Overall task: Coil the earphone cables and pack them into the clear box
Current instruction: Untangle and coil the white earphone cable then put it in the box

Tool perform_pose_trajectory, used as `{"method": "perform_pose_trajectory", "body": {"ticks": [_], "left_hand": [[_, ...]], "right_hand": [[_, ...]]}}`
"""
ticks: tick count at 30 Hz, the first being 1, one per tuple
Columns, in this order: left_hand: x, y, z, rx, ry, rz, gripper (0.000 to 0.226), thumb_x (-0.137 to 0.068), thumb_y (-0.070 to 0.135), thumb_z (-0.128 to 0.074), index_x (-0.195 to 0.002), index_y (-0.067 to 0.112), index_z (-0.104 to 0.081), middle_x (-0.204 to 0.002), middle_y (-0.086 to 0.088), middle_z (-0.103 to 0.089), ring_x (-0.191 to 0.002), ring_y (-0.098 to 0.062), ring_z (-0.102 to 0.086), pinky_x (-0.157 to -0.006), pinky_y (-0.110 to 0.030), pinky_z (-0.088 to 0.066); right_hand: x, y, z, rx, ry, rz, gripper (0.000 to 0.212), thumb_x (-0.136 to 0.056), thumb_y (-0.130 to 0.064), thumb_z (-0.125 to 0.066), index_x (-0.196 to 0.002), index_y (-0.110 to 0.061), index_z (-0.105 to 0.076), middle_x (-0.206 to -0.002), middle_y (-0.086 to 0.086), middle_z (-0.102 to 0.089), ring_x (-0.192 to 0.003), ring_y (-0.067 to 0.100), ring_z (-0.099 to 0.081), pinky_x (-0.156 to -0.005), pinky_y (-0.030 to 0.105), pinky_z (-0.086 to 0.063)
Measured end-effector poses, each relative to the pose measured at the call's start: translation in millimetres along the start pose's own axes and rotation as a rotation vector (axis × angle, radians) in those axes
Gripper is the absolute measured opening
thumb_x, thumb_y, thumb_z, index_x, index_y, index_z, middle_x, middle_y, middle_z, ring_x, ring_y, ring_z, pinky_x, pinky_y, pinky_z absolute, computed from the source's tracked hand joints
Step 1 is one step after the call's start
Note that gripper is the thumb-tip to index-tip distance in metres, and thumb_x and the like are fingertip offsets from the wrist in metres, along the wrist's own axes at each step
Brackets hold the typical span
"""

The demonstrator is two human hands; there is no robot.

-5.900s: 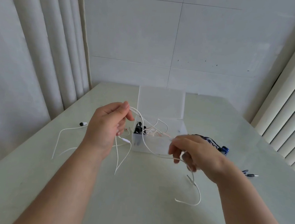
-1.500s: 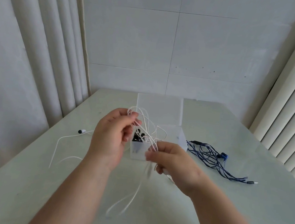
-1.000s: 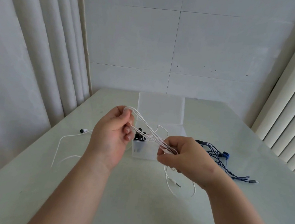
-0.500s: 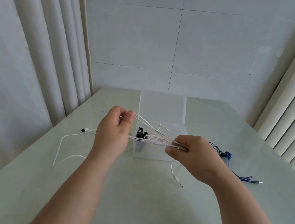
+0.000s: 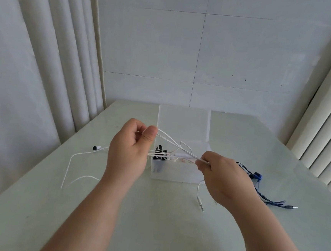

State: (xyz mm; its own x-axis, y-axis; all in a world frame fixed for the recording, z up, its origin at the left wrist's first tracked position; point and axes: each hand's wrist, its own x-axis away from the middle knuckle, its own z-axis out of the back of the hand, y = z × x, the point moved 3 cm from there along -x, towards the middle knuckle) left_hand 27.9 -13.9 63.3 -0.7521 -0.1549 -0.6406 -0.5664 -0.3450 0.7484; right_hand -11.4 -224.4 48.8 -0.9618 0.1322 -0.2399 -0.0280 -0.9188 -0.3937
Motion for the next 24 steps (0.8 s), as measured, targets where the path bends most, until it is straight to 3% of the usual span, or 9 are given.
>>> {"method": "perform_pose_trajectory", "body": {"ticks": [3, 5, 8, 13, 16, 21, 24], "left_hand": [[-5, -6, 4, 0.038, 0.048, 0.044, 0.029, -0.082, 0.044, -0.061, -0.068, 0.021, -0.051, -0.055, 0.019, -0.051, -0.050, -0.002, -0.042, -0.049, -0.013, -0.033], [-6, -9, 5, 0.101, 0.048, 0.064, 0.024, -0.080, 0.041, -0.064, -0.070, 0.020, -0.055, -0.056, 0.019, -0.053, -0.051, -0.001, -0.042, -0.050, -0.011, -0.034], [-7, -7, 8, 0.126, 0.027, 0.029, 0.020, -0.079, 0.037, -0.066, -0.072, 0.022, -0.055, -0.057, 0.019, -0.052, -0.052, 0.000, -0.042, -0.051, -0.010, -0.034], [-1, 3, 5, 0.093, 0.009, -0.091, 0.025, -0.083, 0.041, -0.065, -0.074, 0.021, -0.051, -0.067, 0.008, -0.056, -0.059, -0.003, -0.045, -0.059, -0.015, -0.037], [1, 1, 2, 0.130, -0.006, -0.065, 0.028, -0.086, 0.043, -0.060, -0.076, 0.020, -0.050, -0.066, 0.003, -0.062, -0.059, -0.003, -0.053, -0.058, -0.017, -0.040], [-3, -4, 7, 0.082, 0.061, -0.031, 0.046, -0.080, 0.059, -0.057, -0.068, 0.017, -0.045, -0.055, 0.011, -0.042, -0.051, -0.006, -0.034, -0.049, -0.018, -0.029], [-5, -7, 7, 0.200, 0.007, 0.048, 0.045, -0.075, 0.059, -0.062, -0.067, 0.017, -0.047, -0.053, 0.013, -0.040, -0.051, -0.006, -0.033, -0.049, -0.020, -0.031]], "right_hand": [[0, 1, -1, -0.033, -0.037, 0.027, 0.029, -0.095, -0.042, -0.051, -0.072, -0.024, -0.050, -0.065, -0.007, -0.053, -0.061, 0.011, -0.049, -0.050, 0.029, -0.032], [0, 1, -3, -0.054, -0.084, 0.057, 0.025, -0.095, -0.032, -0.054, -0.071, -0.025, -0.051, -0.074, -0.007, -0.052, -0.065, 0.006, -0.047, -0.054, 0.024, -0.035], [-2, 4, 0, -0.084, -0.036, 0.023, 0.026, -0.096, -0.026, -0.052, -0.071, -0.021, -0.053, -0.079, -0.005, -0.051, -0.065, 0.007, -0.046, -0.053, 0.021, -0.031], [0, 5, 5, -0.066, 0.047, -0.081, 0.033, -0.099, -0.035, -0.042, -0.075, -0.015, -0.053, -0.074, 0.003, -0.061, -0.068, 0.028, -0.056, -0.053, 0.032, -0.037], [0, 5, 7, -0.013, 0.062, -0.070, 0.036, -0.100, -0.037, -0.040, -0.072, -0.016, -0.048, -0.068, 0.002, -0.055, -0.063, 0.025, -0.048, -0.050, 0.032, -0.029], [0, 3, -2, 0.038, -0.032, 0.017, 0.041, -0.101, -0.043, -0.038, -0.076, -0.015, -0.053, -0.081, 0.002, -0.059, -0.075, 0.025, -0.053, -0.062, 0.035, -0.038], [-2, 7, -5, 0.032, -0.037, -0.040, 0.047, -0.101, -0.047, -0.037, -0.066, -0.015, -0.043, -0.068, 0.000, -0.051, -0.062, 0.020, -0.044, -0.052, 0.032, -0.030]]}}
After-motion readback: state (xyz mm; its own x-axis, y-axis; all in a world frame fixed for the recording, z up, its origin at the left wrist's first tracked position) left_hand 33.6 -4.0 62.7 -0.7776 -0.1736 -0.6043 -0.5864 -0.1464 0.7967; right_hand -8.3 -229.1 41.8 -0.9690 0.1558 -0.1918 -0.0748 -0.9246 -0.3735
